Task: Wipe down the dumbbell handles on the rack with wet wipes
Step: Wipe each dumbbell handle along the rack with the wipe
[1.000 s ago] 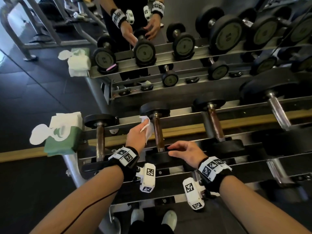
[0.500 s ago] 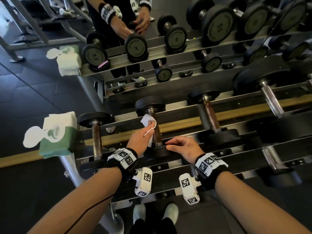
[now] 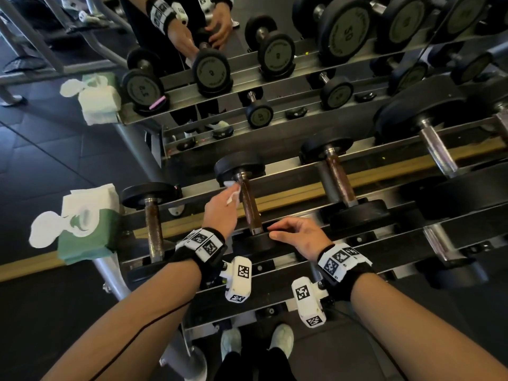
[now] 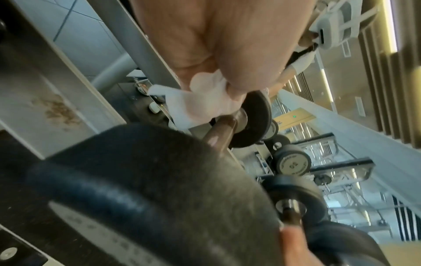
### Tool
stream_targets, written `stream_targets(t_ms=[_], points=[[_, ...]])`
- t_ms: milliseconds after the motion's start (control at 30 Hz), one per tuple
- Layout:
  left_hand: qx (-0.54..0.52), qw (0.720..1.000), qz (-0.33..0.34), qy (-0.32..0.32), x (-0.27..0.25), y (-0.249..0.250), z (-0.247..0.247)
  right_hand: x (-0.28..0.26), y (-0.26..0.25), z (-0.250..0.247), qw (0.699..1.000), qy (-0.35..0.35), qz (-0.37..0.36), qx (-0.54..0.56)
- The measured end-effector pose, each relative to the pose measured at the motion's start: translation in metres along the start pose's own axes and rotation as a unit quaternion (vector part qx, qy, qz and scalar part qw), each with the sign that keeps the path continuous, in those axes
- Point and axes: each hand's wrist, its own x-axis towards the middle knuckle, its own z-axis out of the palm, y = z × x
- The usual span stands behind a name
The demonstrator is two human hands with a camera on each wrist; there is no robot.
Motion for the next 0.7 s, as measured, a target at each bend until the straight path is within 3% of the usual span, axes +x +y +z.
stream_targets(t_ms=[233, 300, 433, 533, 633, 700], points=[[0.160, 0.974, 0.073, -0.144, -0.010, -0.014, -0.006, -0.001, 0.001, 0.000, 1.000, 0.001, 0.004, -0.004], [0.126, 0.977, 0.072, -0.156, -0.015, -0.016, -0.011, -0.001, 0.000, -0.001, 1.000, 0.000, 0.004, -0.009], [-0.026, 0.999, -0.009, -0.041, -0.005, -0.021, -0.021, -0.001, -0.001, -0.001, 1.000, -0.003, 0.007, -0.006], [-0.072, 0.996, -0.022, 0.043, 0.011, -0.018, -0.024, -0.001, 0.000, -0.001, 1.000, -0.003, 0.001, 0.011], [-0.046, 0.997, -0.004, 0.067, 0.017, -0.010, -0.014, 0.001, 0.002, 0.000, 1.000, 0.002, -0.004, 0.028], [-0.017, 0.998, 0.034, 0.041, 0.014, -0.008, -0.003, 0.001, 0.003, 0.001, 0.999, 0.000, -0.007, 0.036]])
